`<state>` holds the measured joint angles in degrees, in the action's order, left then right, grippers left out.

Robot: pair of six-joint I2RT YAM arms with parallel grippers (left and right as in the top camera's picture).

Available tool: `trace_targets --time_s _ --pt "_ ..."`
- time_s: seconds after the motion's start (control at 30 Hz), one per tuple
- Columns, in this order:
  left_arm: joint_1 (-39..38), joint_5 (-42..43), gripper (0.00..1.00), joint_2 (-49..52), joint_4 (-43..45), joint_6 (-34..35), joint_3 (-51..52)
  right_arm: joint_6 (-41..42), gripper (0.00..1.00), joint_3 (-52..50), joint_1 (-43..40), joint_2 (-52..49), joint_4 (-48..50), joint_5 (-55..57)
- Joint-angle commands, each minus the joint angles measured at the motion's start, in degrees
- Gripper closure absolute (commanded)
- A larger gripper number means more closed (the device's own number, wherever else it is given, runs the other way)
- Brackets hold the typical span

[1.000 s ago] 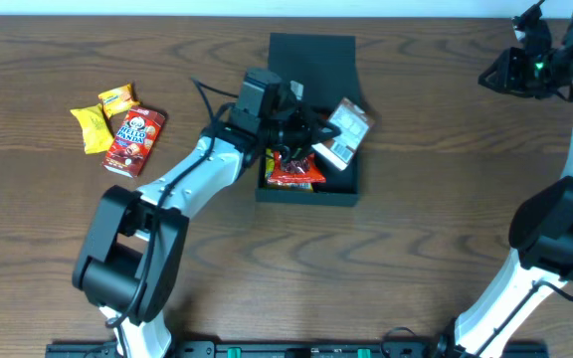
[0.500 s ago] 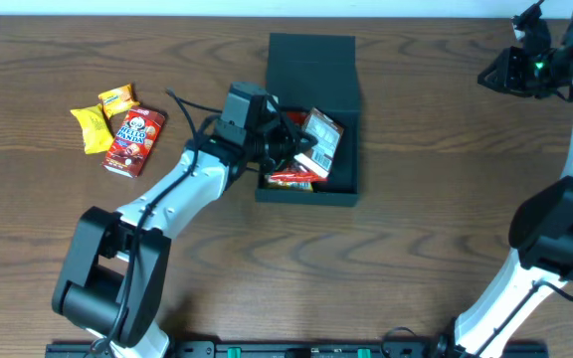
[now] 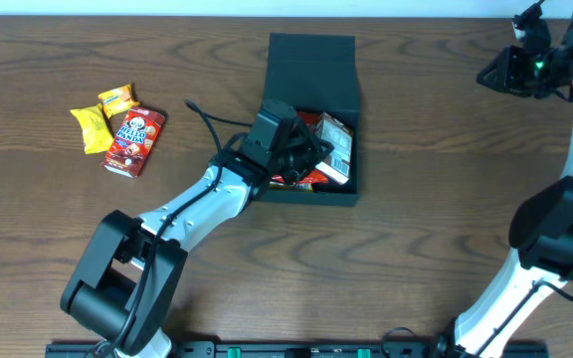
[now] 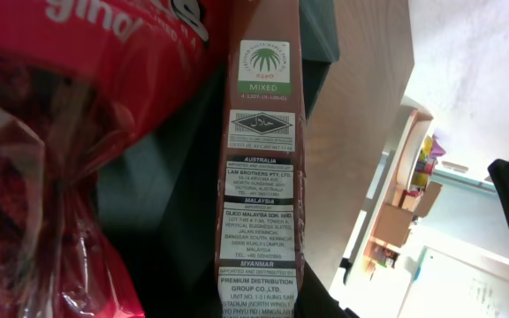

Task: Pack container
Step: 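Release the Pocky box and withdraw the left arm to the left, then reach the right gripper into the black box onto the Pocky box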

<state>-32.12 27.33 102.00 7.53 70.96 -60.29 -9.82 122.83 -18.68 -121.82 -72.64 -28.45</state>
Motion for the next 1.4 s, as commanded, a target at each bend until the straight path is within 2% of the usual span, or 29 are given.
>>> trace_targets --time_s 0.0,0.03,0.2,0.43,0.6,0.77,0.83,0.93,1.13,1.37 --pt "-0.3 -2.2 0.51 -1.4 0.0 0.6 0.1 0.9 0.81 0.2 0.4 1.4 0.2 -1.0" --pt "-0.3 -1.8 0.38 -1.4 0.0 -0.5 0.1 0.9 0.81 0.2 0.4 1.4 0.2 -1.0" --pt "0.3 -0.6 0.28 -1.4 0.0 -4.9 0.1 0.8 0.80 0.2 0.9 1.4 0.0 -1.2" --pt "3.4 3.0 0.30 -1.4 -0.1 -11.4 0.1 0.8 0.81 0.2 1.9 1.4 -0.6 -1.2" --pt "6.2 5.1 0.41 -1.5 -0.4 -13.2 0.0 0.8 0.82 0.2 3.5 1.4 -1.6 -1.7" --pt "9.5 5.7 0.49 -3.3 -0.4 -16.2 -0.4 0.7 0.89 0.2 8.2 1.4 -1.9 -1.9" --pt "11.0 5.1 0.50 -5.0 -0.4 -18.4 -0.6 0.3 0.91 0.2 10.6 1.4 -2.0 -1.8" --pt "13.9 4.9 0.50 -7.9 -0.5 -21.2 -0.7 -2.0 0.98 0.1 14.5 1.4 -2.9 -1.7" --pt "20.8 4.8 0.49 -14.9 -4.8 -27.8 -0.7 -1.3 0.98 -2.0 20.0 1.4 -5.1 1.6" --pt "26.1 2.1 0.43 -19.3 -11.1 -35.5 -0.7 -1.3 0.98 -12.9 25.2 1.4 -4.6 1.4"
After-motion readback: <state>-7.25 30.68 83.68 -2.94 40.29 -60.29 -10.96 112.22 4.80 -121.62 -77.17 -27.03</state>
